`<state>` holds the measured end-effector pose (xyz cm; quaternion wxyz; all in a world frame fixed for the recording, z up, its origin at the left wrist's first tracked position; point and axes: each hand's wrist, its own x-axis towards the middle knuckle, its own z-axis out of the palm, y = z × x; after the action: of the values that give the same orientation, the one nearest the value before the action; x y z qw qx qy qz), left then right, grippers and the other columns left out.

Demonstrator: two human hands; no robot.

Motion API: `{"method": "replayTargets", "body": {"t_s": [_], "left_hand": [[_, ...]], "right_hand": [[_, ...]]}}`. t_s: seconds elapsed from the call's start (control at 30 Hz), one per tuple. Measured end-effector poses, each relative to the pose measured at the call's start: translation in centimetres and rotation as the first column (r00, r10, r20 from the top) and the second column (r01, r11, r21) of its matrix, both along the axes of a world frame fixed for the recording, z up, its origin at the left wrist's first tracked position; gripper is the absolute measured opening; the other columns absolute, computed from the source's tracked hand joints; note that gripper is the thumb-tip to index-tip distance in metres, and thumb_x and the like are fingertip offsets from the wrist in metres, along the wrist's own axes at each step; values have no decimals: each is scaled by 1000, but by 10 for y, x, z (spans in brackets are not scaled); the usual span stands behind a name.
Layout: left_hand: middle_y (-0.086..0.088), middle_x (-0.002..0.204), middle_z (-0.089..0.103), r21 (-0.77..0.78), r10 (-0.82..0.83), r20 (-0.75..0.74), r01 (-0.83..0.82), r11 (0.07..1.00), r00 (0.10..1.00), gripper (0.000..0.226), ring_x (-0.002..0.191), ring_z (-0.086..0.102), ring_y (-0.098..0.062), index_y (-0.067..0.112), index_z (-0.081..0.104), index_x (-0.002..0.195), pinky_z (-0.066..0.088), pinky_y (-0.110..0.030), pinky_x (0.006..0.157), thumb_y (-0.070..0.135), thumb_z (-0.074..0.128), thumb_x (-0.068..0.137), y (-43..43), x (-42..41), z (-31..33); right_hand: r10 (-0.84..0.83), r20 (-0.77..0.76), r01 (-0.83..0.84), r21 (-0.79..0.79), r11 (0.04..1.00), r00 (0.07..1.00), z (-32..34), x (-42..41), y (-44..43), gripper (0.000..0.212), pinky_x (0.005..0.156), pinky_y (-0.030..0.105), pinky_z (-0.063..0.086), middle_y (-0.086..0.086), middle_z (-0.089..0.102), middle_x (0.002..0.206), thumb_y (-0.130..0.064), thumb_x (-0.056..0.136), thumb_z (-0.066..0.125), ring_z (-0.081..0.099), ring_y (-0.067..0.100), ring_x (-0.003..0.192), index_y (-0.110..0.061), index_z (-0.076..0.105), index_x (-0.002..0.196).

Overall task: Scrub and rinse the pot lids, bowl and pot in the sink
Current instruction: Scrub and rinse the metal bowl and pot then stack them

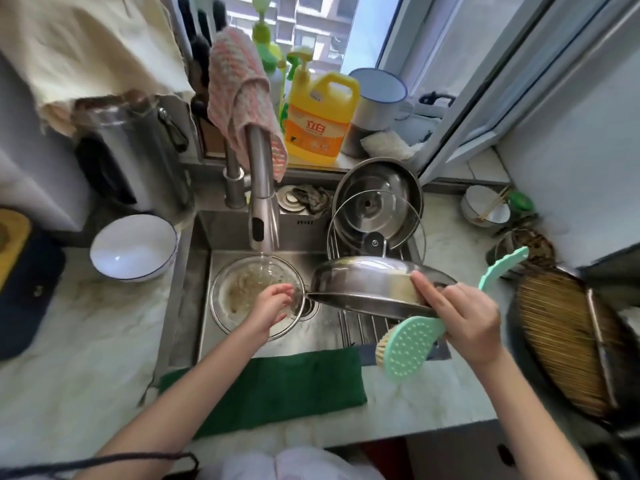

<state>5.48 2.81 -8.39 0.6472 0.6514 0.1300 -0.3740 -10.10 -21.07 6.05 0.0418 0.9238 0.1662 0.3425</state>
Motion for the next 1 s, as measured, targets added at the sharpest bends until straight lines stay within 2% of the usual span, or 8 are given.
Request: {"method": "replayTargets", "body": {"t_s": [0.13,0.23,0.37,0.57,0.67,0.8,0.87,1.0], "left_hand": [[-4,114,63,54,-125,299,115,992,946,30,79,54,-9,10,60,113,47,-19,66,-5,46,92,-26,9,15],[-6,112,63,80,-141,479,117,990,866,29,98,57,-14,5,63,111,44,-20,88,-8,48,89,-59,24,34],[-2,112,67,244,-254,675,115,963,693,28,104,61,-17,11,67,110,45,-26,94,1,55,86,-115,50,50],[-8,144,44,608,-599,660,146,780,452,53,132,41,-23,9,45,138,31,-31,109,14,60,88,-186,101,54],[-17,147,38,743,-727,582,124,657,363,65,136,36,-29,3,34,143,29,-35,111,18,63,87,-216,124,55],[-20,127,54,833,-796,441,140,535,415,53,117,53,-36,2,45,127,43,-41,87,29,64,86,-246,139,55],[-17,115,62,809,-766,430,174,562,477,34,107,58,-36,6,55,110,44,-37,77,25,66,84,-251,145,53],[-11,94,69,713,-670,454,211,668,587,17,93,64,-29,12,65,86,45,-33,71,23,75,77,-255,159,52]], "right_hand": [[-50,-82,48,-27,998,995,1,-12,-13,59,44,34,37,4,41,58,0,76,71,39,17,48,-5,51,131],[-95,-90,91,-43,995,991,0,-13,-26,51,43,34,39,4,40,58,1,83,64,38,17,48,-5,51,131],[-132,-115,128,-43,991,985,-2,-13,-56,48,42,34,40,4,41,58,5,85,63,40,18,47,-7,52,130],[-158,-215,174,61,983,964,-7,-3,-101,48,41,33,41,3,50,61,6,75,69,46,19,48,-6,63,122],[-147,-273,193,147,970,951,-8,-2,-123,46,49,32,43,3,55,66,5,76,55,49,18,57,-5,65,120],[-121,-364,220,246,944,924,-3,2,-152,43,54,27,43,3,59,70,-9,79,51,51,15,63,-5,66,118],[-105,-388,218,259,941,915,-3,7,-159,41,54,25,41,2,57,68,-16,81,52,49,13,62,-4,66,118],[-63,-420,206,305,930,905,-6,20,-175,46,56,22,33,1,52,66,-16,76,54,40,9,64,-3,65,119]]}}
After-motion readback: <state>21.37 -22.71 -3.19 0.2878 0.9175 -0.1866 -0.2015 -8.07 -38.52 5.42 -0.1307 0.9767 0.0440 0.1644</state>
